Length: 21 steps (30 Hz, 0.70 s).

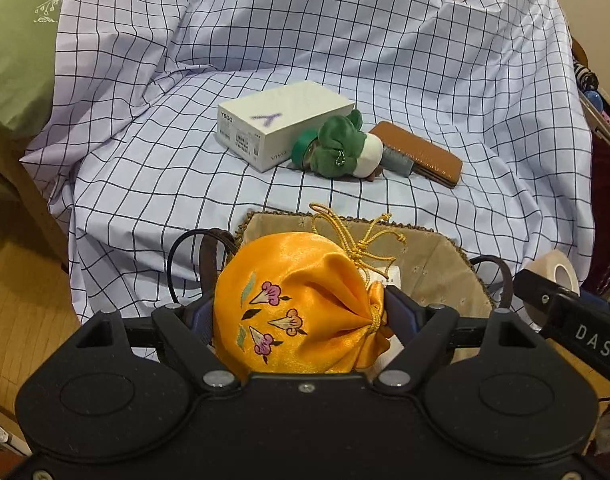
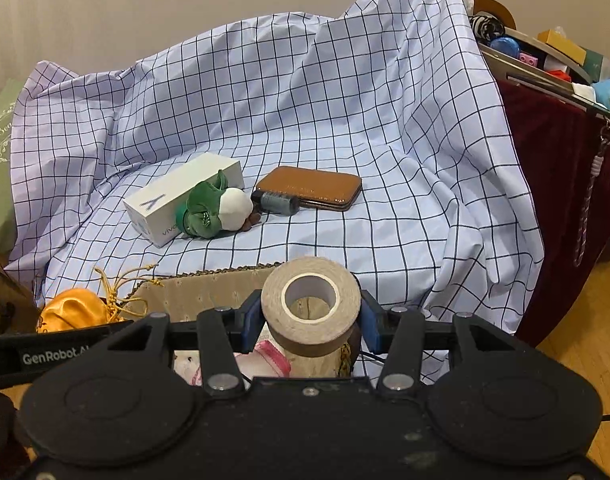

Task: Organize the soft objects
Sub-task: 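Open the left tool to drop the orange pouch into the basket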

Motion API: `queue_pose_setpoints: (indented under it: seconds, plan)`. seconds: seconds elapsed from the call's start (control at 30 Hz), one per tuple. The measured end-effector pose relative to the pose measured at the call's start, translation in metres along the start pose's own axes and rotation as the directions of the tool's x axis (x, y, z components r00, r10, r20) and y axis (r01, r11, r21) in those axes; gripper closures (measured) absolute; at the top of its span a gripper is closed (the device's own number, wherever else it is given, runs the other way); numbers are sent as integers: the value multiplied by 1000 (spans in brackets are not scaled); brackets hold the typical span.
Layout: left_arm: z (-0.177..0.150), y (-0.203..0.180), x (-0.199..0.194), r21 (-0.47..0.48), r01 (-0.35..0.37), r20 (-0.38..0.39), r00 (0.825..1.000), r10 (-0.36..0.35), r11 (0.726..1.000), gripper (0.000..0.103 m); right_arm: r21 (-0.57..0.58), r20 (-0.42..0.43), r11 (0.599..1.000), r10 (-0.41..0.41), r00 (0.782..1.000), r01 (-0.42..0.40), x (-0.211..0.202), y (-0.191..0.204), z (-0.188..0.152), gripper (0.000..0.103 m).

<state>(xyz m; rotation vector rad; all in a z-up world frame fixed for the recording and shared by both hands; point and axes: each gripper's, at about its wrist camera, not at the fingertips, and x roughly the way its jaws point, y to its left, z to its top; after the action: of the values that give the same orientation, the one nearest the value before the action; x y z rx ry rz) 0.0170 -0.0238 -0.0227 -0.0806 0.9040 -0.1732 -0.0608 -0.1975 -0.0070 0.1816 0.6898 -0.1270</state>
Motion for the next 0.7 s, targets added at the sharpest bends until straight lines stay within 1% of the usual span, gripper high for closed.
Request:
queue_pose_setpoints:
  seconds: [0.07,0.33,0.53,0.63,0.7]
  plan:
    - [-1,-1,0,4,-3,3,1000,3,1000,22,-1,-5,1000,2,1000,-2,1,1,0,55]
    - [0,-3,-4,2,1,23,1000,-1,1000,20,-5,-7,1000,6,1000,-6,0,2,0,55]
    - [-2,-1,-6,-14,-18,30,999,19,1000,20,-6,-15,1000,7,1000,-7,2,2,-1,55]
    - [-3,-4,-7,-4,-38,44,998,38,999,20,-7,-22,1000,9,1000,-9,5,2,-2,55]
    - [-4,-6,-9,1,-45,53,998,45,999,18,-8,-27,1000,12,1000,-13,6,2,-3,55]
